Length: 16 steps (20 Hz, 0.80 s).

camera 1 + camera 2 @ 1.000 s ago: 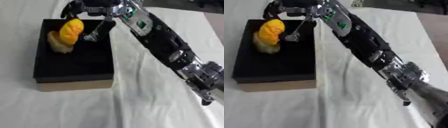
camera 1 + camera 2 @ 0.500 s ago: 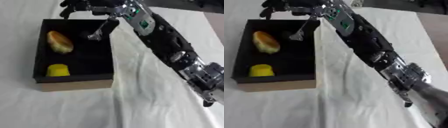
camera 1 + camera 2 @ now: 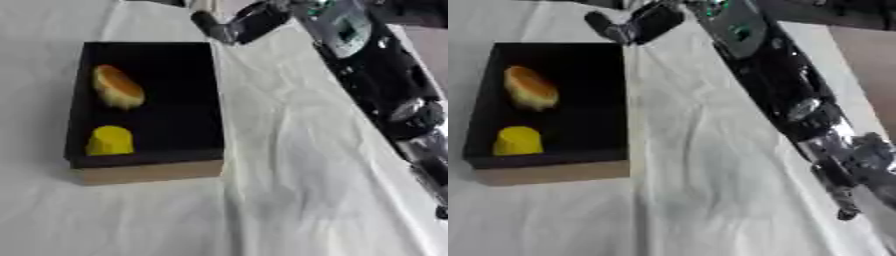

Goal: Pick up objects on the table and place them in the box.

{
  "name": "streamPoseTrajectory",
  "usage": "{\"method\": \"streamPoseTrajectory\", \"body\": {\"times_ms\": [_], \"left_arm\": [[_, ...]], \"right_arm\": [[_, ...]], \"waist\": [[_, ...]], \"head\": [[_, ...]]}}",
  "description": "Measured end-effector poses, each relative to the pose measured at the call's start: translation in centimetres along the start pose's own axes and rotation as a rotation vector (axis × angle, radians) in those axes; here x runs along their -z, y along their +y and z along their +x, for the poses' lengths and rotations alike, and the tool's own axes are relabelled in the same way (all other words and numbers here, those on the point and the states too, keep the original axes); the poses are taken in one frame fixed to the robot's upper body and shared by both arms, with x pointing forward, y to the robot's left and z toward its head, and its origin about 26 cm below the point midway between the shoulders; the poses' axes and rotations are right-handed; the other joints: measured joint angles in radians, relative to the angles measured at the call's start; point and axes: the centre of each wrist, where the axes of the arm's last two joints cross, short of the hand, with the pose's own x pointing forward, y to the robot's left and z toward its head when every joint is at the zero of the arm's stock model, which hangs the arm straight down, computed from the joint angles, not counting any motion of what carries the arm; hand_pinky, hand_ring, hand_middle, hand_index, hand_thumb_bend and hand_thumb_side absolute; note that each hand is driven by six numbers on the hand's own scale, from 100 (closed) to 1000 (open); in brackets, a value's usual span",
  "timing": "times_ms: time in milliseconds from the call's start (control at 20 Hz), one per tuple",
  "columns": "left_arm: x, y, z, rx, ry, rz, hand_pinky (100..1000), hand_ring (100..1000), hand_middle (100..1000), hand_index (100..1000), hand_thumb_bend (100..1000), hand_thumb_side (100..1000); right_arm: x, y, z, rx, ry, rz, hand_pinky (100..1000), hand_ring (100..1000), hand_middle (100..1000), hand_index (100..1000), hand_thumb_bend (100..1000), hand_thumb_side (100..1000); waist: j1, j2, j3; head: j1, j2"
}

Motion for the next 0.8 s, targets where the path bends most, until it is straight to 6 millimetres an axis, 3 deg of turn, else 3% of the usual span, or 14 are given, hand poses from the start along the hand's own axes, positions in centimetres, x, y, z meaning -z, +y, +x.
{"method": "streamPoseTrajectory", "body": {"times_ms": [300, 550, 800], "left_arm": [[-1.4, 1.4, 0.1, 0.079, 0.059, 0.025, 854, 888, 768, 883, 239, 431], [-2.1, 2.4, 0.2, 0.138, 0.091, 0.053, 854, 891, 769, 883, 230, 441], [-2.6, 3.0, 0.2, 0.182, 0.111, 0.068, 855, 893, 769, 883, 222, 449]], "right_arm": [[-4.8, -1.8, 4.9, 0.166, -0.005, -0.199, 950, 982, 624, 892, 100, 140], [-8.7, -1.6, 5.7, 0.153, -0.055, -0.295, 922, 952, 665, 893, 100, 100], [-12.7, 0.1, 5.9, 0.084, -0.060, -0.325, 931, 979, 695, 900, 100, 100]], "waist": [[0.033, -0.002, -0.101], [0.058, -0.003, -0.157], [0.069, 0.001, -0.188]], "head": [[0.108, 0.011], [0.176, 0.019], [0.212, 0.019]]}}
